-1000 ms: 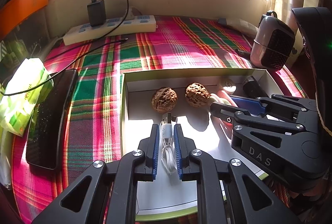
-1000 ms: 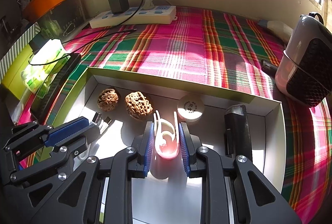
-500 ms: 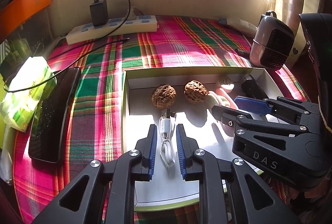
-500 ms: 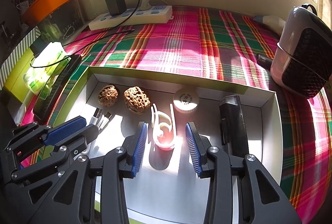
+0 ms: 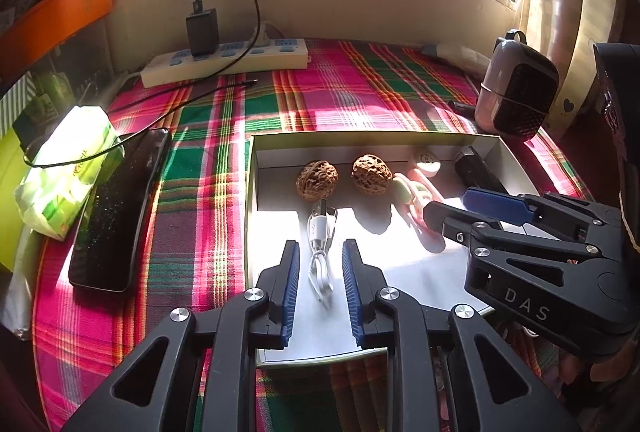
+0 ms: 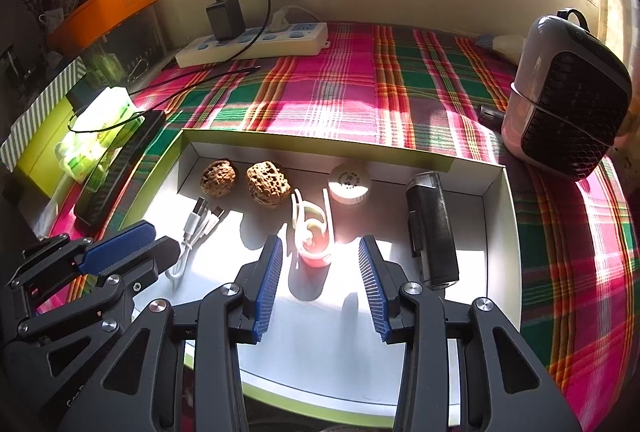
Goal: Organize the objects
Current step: 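Open the left tool to drop the cable while the right tool releases the pink clip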
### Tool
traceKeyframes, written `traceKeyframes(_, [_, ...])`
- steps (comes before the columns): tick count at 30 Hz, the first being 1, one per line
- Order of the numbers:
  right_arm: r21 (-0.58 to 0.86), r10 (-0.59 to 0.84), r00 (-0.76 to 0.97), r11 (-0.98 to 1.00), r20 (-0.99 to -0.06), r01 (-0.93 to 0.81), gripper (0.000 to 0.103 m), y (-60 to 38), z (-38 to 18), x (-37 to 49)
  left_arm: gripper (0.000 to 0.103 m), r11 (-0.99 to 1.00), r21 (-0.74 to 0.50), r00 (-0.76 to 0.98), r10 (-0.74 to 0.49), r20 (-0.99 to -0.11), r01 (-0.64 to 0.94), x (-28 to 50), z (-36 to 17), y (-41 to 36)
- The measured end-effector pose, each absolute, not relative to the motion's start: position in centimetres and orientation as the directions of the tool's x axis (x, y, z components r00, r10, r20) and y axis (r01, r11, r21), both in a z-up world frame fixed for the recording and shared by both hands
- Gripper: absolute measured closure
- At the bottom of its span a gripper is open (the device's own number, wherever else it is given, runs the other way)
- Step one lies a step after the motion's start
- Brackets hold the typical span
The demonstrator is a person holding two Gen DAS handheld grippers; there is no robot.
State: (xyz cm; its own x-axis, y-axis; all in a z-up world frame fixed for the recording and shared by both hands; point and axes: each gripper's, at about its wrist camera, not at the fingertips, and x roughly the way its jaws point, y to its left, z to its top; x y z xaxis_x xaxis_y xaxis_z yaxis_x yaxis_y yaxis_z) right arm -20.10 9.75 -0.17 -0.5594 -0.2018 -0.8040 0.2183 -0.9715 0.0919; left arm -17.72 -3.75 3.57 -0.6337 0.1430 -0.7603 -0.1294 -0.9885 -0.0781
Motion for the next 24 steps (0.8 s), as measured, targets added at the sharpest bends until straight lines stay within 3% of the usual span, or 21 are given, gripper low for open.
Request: traceKeyframes(24, [0.114, -0.219, -0.623, -0.972, -0.751, 0.204, 0.062, 11.3, 1.8, -14.6, 0.083, -0.993, -0.063, -0.685, 0.117, -0.719, -0.104, -12.9, 5.4, -3.7])
